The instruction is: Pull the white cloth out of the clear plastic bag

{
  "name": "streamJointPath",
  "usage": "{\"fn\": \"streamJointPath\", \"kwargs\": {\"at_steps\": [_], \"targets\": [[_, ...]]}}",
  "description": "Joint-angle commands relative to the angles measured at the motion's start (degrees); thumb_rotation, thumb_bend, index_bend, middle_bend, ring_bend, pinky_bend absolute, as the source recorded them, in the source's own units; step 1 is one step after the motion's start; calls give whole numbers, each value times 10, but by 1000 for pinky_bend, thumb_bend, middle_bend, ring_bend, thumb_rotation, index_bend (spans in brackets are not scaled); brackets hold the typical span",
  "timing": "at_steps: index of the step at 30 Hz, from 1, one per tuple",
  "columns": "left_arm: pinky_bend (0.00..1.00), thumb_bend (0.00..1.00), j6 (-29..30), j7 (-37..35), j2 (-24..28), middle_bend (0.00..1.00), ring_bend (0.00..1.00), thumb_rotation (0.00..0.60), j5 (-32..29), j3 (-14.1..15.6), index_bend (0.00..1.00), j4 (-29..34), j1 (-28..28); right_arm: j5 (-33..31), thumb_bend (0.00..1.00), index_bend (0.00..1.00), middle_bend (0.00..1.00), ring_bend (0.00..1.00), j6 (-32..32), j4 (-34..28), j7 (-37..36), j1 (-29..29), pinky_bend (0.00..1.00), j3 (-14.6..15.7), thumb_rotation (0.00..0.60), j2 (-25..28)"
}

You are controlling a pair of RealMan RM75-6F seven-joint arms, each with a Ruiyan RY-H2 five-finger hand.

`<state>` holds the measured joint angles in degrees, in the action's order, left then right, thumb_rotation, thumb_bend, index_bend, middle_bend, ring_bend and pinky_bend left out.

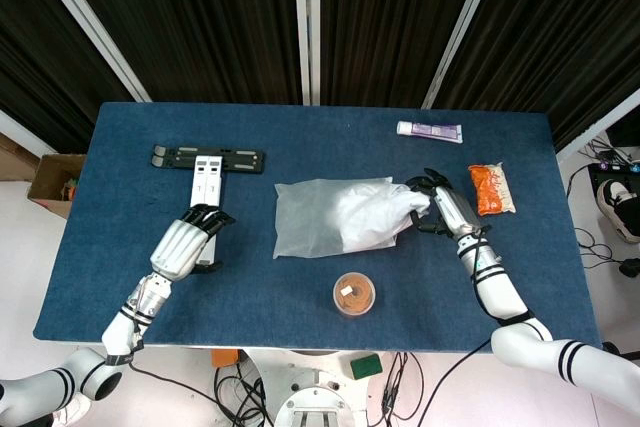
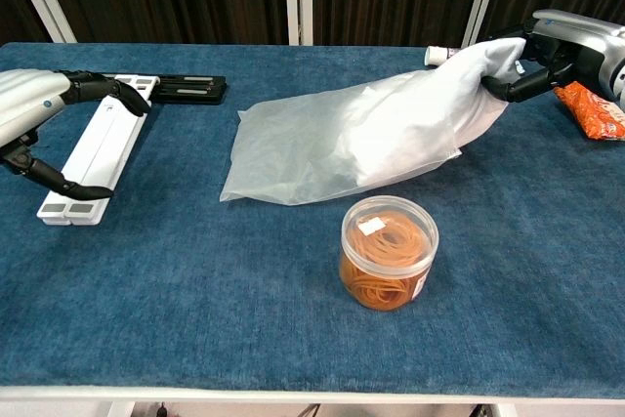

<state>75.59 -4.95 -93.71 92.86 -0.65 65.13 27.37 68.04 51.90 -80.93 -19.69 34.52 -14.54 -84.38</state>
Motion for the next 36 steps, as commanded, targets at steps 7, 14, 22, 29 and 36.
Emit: {"fn": "streamJointPath", "kwargs": {"at_steps": [7,14,22,29,36], "targets": [[189,37,-16,-20,-45,263,176,600,26,14,370,-40,21,-15,689,714,264,0,-9,-8,4,7,0,-9,600,-3],[189,37,-21,-36,-122,266,176,600,40,7,391,-118,49,-30,687,714,264,0,-14,-6,20,15,0,-14,600,-14],[189,36,-29,-36,-187,266,176,600,17,-19,383,-197,67,-37,687,714,263,0,-16,-6,29,19,0,-16,600,-17],[189,56,-26,-32,-210,266,176,600,4,-27,396,-245,72,-37,686,714,263,0,-19,-6,29,20,0,-16,600,-19],[189,118,-37,-42,-231,266,176,600,-8,-31,424,-283,81,-36,687,714,263,0,-25,0,23,21,0,-15,600,-21]]}}
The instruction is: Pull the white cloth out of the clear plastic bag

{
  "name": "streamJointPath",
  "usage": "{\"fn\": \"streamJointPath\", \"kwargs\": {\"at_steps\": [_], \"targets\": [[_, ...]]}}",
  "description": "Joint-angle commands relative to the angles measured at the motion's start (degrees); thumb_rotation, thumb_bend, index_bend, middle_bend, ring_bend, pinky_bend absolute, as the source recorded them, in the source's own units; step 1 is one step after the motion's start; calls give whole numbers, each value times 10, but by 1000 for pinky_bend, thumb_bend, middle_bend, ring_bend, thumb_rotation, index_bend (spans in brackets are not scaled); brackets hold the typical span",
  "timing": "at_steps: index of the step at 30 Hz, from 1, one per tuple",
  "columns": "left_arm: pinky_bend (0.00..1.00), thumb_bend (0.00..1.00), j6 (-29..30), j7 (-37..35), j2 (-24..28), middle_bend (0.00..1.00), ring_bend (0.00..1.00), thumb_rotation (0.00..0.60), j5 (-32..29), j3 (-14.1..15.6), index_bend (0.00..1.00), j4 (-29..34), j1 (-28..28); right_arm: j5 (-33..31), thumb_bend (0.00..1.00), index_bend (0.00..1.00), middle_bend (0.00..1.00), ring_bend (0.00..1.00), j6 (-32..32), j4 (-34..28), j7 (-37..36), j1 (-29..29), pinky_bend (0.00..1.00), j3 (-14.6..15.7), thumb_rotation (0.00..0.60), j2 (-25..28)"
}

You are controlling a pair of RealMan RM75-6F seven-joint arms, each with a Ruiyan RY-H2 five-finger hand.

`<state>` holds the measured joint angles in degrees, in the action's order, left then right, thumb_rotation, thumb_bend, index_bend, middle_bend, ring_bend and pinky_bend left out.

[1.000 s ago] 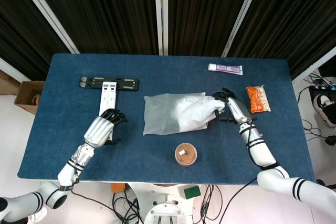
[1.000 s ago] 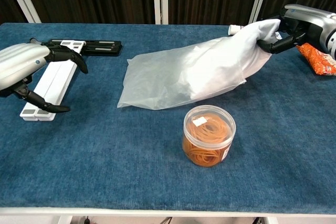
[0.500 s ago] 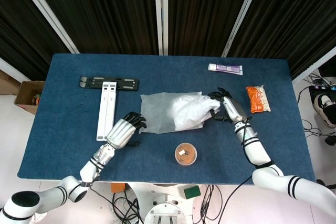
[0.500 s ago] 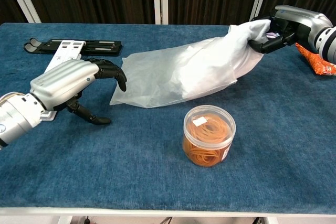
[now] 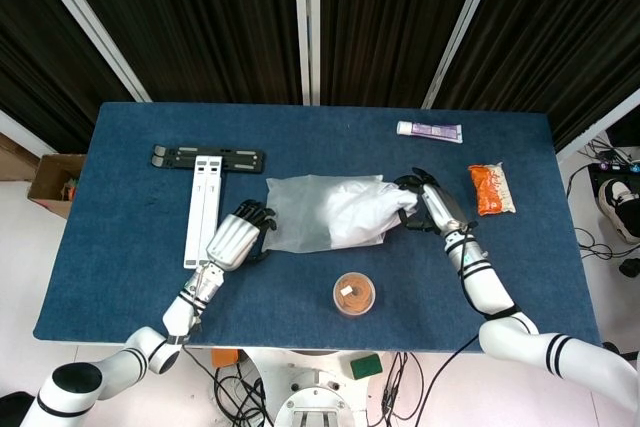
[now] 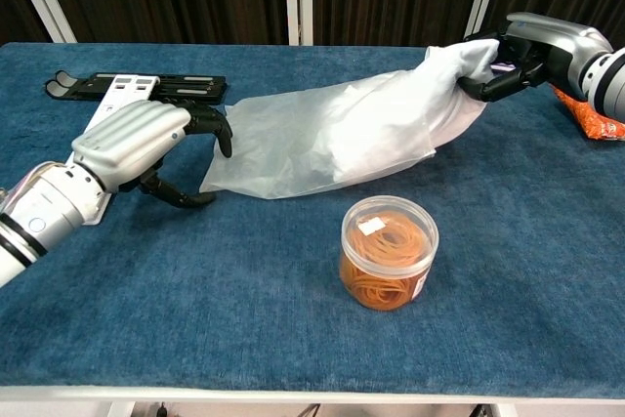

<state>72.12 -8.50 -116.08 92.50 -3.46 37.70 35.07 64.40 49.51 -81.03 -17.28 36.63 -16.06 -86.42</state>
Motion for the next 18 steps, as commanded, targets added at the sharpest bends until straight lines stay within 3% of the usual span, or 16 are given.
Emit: {"fn": "streamJointPath", "kwargs": {"at_steps": [1,9,14,18], "targets": [[189,139,-3,-12,-10,266,176,600,-6,-4,431,-11,5,0,687,714,263,0,-1,1,-1,0,0,0,600,0],[190,206,-9,-21,-32,277,176,600,-5,0,499,-62,22,3,687,714,263,0,-5,3,-8,2,0,-1,600,-2],[204,369,14,-51,-46,371,210,600,-6,0,657,-95,19,8,687,715,263,0,-4,5,-17,-1,0,0,600,0],[204,424,32,-61,-42,390,212,600,-4,6,690,-110,11,15,736,714,268,0,-1,9,-25,-3,0,1,600,3]]}}
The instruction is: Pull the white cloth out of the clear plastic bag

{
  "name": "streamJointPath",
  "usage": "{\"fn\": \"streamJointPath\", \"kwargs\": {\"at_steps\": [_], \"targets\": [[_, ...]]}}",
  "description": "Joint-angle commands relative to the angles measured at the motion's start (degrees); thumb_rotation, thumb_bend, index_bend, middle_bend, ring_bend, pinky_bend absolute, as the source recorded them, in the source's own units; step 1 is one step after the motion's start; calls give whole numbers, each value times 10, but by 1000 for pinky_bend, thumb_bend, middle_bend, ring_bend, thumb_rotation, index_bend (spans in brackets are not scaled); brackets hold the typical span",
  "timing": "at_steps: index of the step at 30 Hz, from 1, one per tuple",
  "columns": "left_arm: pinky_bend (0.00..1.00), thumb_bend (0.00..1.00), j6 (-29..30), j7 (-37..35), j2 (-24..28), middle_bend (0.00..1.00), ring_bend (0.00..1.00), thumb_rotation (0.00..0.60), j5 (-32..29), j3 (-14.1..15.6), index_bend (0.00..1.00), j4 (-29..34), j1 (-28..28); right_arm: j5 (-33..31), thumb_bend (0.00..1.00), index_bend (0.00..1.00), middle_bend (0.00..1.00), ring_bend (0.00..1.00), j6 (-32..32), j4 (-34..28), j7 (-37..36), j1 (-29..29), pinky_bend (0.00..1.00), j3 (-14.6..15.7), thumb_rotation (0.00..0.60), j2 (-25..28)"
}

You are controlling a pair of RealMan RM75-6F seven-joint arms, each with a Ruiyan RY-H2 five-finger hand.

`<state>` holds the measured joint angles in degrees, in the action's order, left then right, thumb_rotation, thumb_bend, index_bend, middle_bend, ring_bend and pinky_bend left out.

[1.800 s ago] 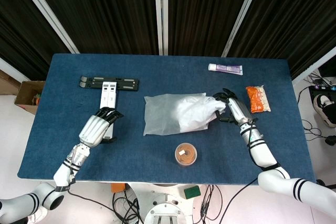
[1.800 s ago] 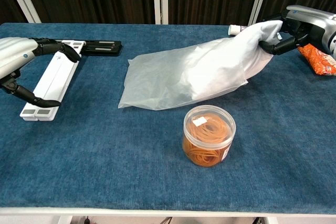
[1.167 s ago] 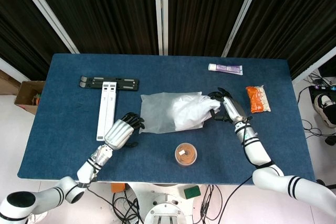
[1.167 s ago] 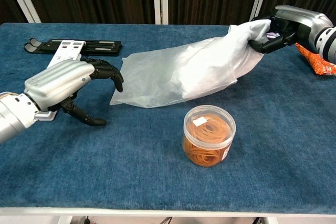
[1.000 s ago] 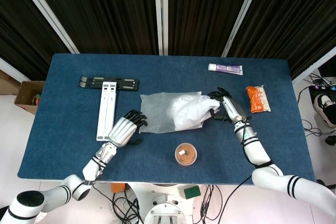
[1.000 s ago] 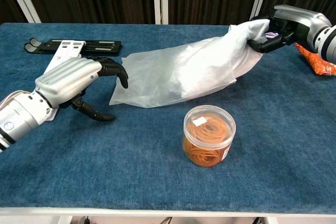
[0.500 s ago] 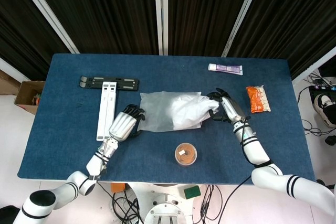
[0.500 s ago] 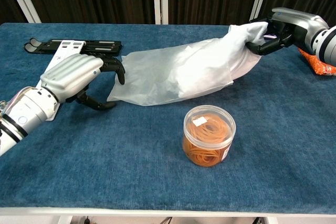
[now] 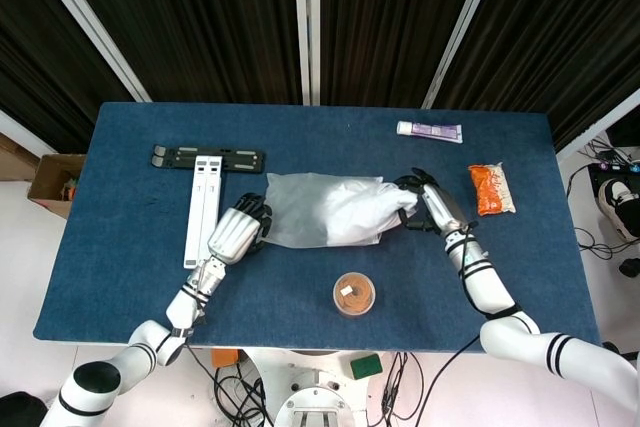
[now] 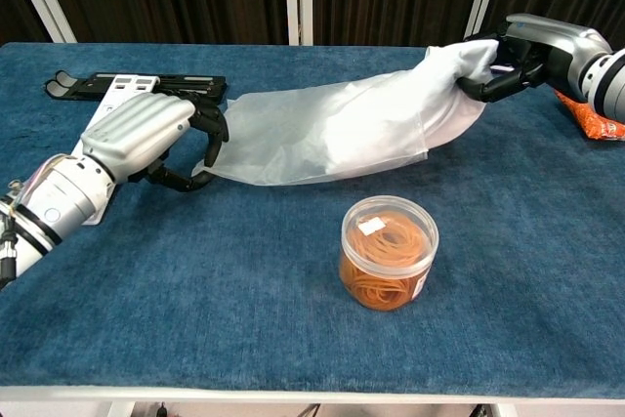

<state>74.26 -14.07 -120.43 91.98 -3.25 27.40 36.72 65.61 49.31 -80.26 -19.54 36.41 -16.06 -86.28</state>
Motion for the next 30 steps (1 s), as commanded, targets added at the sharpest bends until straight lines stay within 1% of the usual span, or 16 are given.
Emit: {"fn": "streamJointPath", "kwargs": {"at_steps": [1,5,10,14,18,22,25,26,27,28,30], "targets": [[204,426,16,-7,4,392,212,600,1,5,693,-8,-9,4,741,715,269,0,1,3,-2,-2,0,2,600,3],[204,424,39,-7,18,396,212,600,0,8,695,-6,-23,12,752,729,281,0,1,2,-4,-5,0,7,600,11],[204,420,69,11,46,398,212,600,-2,8,694,4,-40,46,765,743,288,0,-2,1,1,-8,0,27,600,33],[204,426,84,25,74,398,212,600,-9,4,695,15,-53,66,768,755,297,0,10,7,14,-16,0,39,600,56],[204,432,90,29,96,398,212,600,-18,1,695,28,-67,61,768,757,298,0,23,23,33,-26,0,43,600,68],[204,432,91,32,108,398,212,600,-24,2,694,37,-79,52,769,757,298,0,36,54,66,-35,0,51,600,66],[204,433,87,36,114,394,212,600,-24,5,693,44,-84,38,748,731,286,0,26,64,86,-38,0,57,600,64],[203,433,86,39,116,391,212,600,-24,6,688,46,-85,33,702,680,260,0,19,62,94,-37,0,59,600,67],[202,433,84,43,118,383,212,600,-22,9,673,50,-85,26,631,598,222,0,11,57,107,-36,0,61,600,71],[201,415,81,46,121,369,211,600,-22,10,640,55,-86,21,586,539,199,0,6,51,117,-35,0,63,600,75],[195,290,73,60,131,323,193,600,-25,11,512,76,-89,5,347,205,82,0,-7,24,139,-33,0,64,600,91]]}}
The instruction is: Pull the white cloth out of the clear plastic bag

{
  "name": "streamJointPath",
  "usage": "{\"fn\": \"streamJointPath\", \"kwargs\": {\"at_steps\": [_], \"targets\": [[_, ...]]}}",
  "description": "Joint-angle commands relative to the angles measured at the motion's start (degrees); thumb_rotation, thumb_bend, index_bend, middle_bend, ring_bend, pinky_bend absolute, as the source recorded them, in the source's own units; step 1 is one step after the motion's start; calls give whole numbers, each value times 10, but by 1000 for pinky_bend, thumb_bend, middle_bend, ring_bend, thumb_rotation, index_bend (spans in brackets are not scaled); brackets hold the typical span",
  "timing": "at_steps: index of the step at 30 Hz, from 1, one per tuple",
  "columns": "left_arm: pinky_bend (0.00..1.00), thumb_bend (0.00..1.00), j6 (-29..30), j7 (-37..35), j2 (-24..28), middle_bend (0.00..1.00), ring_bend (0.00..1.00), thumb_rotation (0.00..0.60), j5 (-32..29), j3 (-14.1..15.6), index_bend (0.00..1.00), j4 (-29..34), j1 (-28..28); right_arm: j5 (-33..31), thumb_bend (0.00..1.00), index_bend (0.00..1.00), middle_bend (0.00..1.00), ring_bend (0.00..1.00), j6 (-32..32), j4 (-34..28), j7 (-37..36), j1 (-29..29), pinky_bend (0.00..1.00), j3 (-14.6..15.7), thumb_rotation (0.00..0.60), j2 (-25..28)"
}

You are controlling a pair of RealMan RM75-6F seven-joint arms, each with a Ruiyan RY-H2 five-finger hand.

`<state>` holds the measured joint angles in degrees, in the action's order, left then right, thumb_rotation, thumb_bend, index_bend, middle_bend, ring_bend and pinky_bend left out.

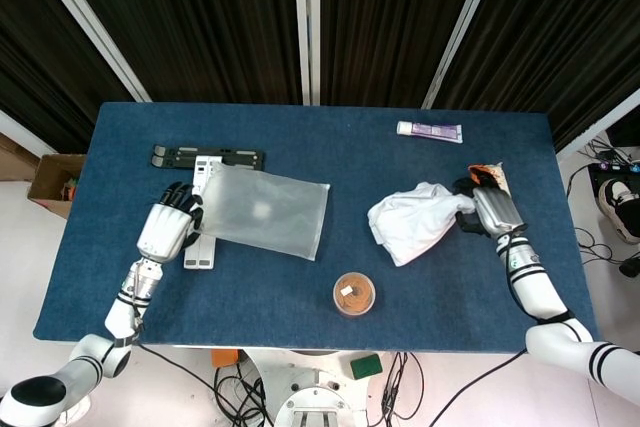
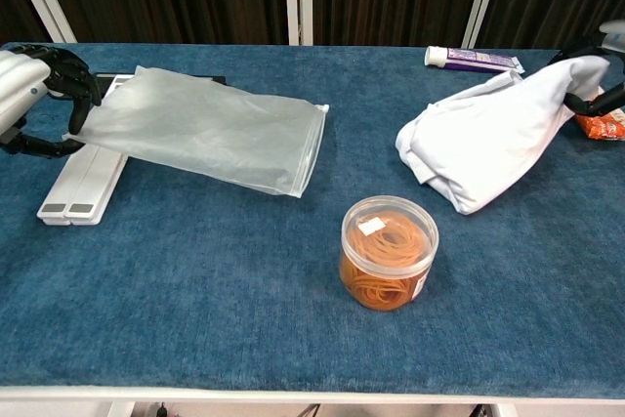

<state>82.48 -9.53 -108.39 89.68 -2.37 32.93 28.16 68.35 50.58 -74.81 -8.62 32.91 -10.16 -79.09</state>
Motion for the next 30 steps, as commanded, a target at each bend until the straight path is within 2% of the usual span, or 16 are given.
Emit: {"fn": "streamJointPath", "kwargs": {"at_steps": [1,2,4,10,13,17,19,23,30], "targets": [[190,180,-13,20,17,287,174,600,-5,2,403,36,-5,-28,267,98,44,0,-22,-46,35,2,0,4,600,27],[187,107,-16,22,25,259,158,600,-8,0,320,55,-7,-32,203,24,13,0,-22,-63,39,1,0,4,600,37],[181,50,-20,20,52,223,138,600,-17,-6,243,112,-12,-31,156,0,0,0,-12,-102,45,-6,0,2,600,62],[178,34,-4,46,164,202,131,600,-38,-16,219,289,-43,30,149,0,0,0,65,-199,21,-54,0,9,600,154],[179,34,-1,62,228,202,131,600,-50,-12,220,366,-65,60,181,0,36,0,131,-220,17,-91,0,14,600,184],[179,34,2,97,315,202,131,600,-71,2,242,460,-101,99,346,49,126,0,234,-219,50,-148,0,32,600,200],[178,35,13,106,344,202,131,600,-75,10,254,489,-121,113,368,102,146,0,273,-216,65,-174,0,43,600,200],[175,37,53,118,386,202,131,600,-78,31,262,534,-170,141,369,132,150,0,345,-201,58,-229,0,69,600,191],[172,38,115,118,397,203,131,600,-52,59,262,559,-234,173,375,133,150,0,395,-164,1,-284,0,99,600,175]]}}
